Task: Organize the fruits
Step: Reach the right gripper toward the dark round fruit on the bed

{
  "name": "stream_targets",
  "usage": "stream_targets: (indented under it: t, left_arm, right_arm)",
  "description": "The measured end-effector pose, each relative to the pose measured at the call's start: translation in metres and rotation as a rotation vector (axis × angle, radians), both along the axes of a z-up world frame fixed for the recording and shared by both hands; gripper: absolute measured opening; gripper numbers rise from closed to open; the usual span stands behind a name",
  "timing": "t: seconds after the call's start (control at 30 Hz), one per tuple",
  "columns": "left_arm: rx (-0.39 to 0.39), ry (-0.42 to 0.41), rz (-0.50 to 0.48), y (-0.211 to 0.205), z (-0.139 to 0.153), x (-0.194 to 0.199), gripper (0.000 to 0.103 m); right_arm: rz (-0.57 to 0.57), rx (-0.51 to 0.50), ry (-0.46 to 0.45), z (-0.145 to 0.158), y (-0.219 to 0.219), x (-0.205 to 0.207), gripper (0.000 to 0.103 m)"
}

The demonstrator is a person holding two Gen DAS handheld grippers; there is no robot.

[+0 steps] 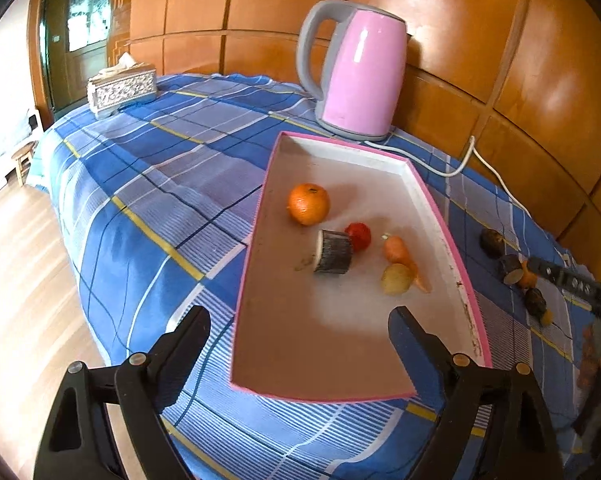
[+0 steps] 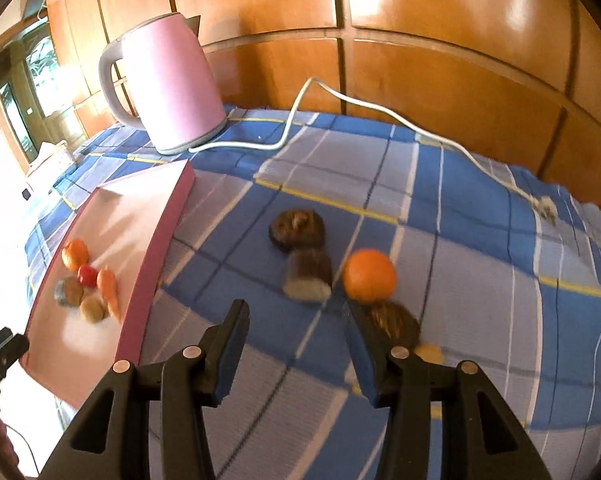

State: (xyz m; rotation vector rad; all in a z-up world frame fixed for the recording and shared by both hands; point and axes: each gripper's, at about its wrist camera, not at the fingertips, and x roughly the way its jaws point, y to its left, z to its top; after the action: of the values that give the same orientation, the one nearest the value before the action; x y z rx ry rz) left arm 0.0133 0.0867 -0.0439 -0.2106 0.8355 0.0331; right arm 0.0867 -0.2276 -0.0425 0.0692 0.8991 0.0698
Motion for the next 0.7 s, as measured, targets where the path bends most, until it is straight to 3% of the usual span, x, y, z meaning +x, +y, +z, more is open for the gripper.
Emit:
stream_targets:
  t: [0.37, 0.7]
  left_arm:
    - [-0.01, 0.006, 0.035, 0.012, -0.001, 0.0, 0.091]
    - [-0.015, 0.017, 0.046, 0.016, -0.004, 0.002, 0.091]
  right_arm:
    - [0.052, -0.123, 0.043, -0.011, 0.018, 0.071, 0.05]
    - [0.067, -0.185, 0.099, -0.031, 0.02, 0.101, 0.05]
